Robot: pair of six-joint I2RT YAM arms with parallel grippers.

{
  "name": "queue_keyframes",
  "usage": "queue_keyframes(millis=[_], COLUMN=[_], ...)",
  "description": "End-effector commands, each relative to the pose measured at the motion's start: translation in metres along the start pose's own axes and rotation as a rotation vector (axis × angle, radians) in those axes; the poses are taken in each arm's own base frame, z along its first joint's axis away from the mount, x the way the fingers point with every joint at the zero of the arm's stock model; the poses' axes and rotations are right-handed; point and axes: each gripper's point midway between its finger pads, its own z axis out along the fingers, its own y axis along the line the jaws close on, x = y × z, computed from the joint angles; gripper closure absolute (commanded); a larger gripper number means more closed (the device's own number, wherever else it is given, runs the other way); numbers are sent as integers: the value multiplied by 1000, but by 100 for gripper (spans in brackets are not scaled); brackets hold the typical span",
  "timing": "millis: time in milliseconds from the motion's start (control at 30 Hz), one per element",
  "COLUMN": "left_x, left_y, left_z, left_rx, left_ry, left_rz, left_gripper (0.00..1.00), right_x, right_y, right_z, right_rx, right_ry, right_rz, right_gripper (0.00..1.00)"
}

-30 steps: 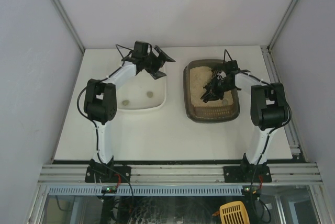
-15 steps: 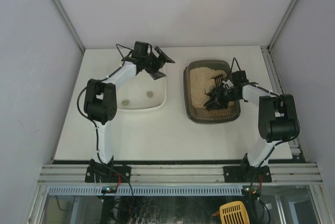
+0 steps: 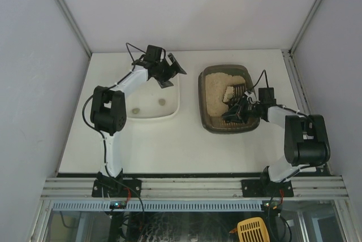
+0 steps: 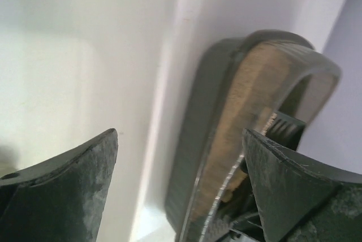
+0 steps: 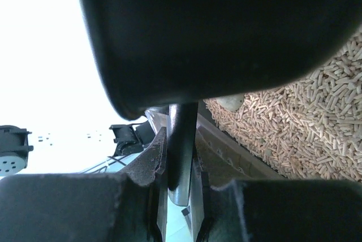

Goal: Clean the litter box

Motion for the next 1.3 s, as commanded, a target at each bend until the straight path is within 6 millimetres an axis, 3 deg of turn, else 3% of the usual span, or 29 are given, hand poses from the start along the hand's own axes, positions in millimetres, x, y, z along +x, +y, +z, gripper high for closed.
queue_keyframes(millis=[0, 100, 233, 333, 433, 533, 633, 800, 933, 1067, 1200, 1267], left_x=[-10, -9, -12, -14, -12, -8, -3, 0, 3, 11, 18, 21], left_y=[4, 8, 17, 22, 22, 20, 23, 22, 22, 24, 24, 25], left_z=[-29, -35, -48, -63, -80, -98, -111, -132, -142, -148, -153, -154], left_rx=[-81, -101, -143, -166, -157, -141, -136, -137, -131, -96, -39, -23], left_ry=[-65, -59, -80, -101, -104, -116, -131, -149, -146, -132, -96, -66], left_rz=[111, 158, 285, 396, 503, 579, 621, 675, 712, 744, 817, 843], left_gripper=[5, 5, 5, 5, 5, 5, 6, 6, 6, 5, 5, 5], right_x=[-7, -6, -5, 6, 19, 3, 15, 1, 14, -1, 16, 11], right_y=[24, 31, 53, 41, 52, 49, 45, 52, 50, 48, 54, 53], right_z=[-4, -1, -12, -1, -1, -12, -3, -18, -1, -12, -5, -13], right_rx=[-145, -217, -376, -309, -325, -278, -250, -461, -513, -548, -552, -556], right_ry=[-24, -10, -32, -19, -3, -120, -91, -142, -36, -98, -13, -40], right_rz=[-82, -97, -117, -158, -249, -296, -342, -225, -192, -156, -191, -175], right_gripper=[100, 100, 100, 100, 100, 100, 100, 100, 100, 100, 100, 100])
